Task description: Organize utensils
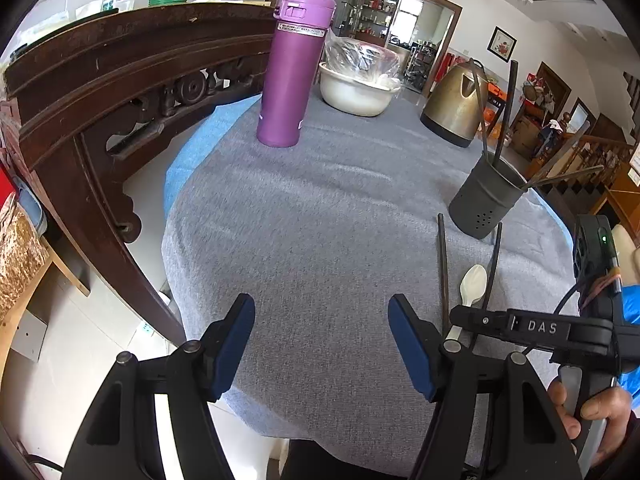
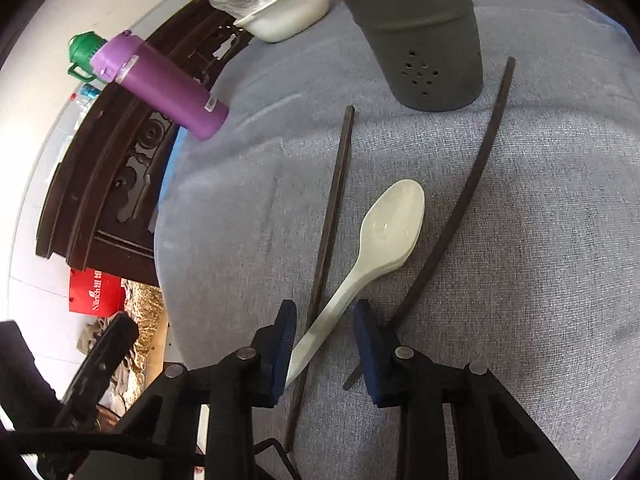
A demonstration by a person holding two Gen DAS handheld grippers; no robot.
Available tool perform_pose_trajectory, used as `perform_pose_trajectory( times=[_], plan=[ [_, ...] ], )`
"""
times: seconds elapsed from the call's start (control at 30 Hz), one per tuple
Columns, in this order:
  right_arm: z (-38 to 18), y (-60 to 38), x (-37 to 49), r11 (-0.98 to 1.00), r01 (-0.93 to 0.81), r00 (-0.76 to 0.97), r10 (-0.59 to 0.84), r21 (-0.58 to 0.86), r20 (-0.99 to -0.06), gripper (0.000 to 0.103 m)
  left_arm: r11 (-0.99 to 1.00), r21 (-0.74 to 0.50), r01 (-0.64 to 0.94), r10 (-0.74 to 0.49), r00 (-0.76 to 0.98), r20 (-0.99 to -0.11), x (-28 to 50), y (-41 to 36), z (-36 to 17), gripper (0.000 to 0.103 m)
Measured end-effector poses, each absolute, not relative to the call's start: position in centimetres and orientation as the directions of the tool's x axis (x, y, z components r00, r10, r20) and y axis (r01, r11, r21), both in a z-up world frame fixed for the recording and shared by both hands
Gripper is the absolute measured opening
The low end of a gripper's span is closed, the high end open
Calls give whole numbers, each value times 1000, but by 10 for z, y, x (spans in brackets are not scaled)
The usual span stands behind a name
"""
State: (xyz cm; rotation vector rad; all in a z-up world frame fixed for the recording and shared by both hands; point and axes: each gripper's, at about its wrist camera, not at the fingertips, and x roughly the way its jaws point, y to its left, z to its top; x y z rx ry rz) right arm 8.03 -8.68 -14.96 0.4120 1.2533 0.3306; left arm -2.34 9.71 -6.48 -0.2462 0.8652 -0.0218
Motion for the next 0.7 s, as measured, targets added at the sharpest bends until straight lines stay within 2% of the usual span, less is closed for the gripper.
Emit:
perform_pose_trajectory(
  times=[0.07,0.23,0.43,0.57,0.67,0.7],
  plan=[
    [-152,-88,83,880,0,282,456,476,-844,21,971,-225,-82,-119,650,-751,-24,98,-65,70],
    [-153,-109,77,838,24,298,515,546,-804,10,971,-223,-88,-113,652,-750,-23,100,-63,70],
    [-123,-129,65,820,-33,411,533,572,-740,9,973,-217,-82,-113,651,-751,-22,96,-61,70],
    [-90,-154,54,785,-79,516,559,614,-649,9,975,-211,-65,-121,645,-755,-21,88,-60,70],
    [-68,-161,46,852,-90,606,458,515,-651,10,978,-202,-49,-124,640,-758,-20,80,-60,70],
    [-57,-159,40,897,-101,648,388,431,-655,13,980,-197,-42,-125,638,-760,-19,77,-59,70]
  ],
)
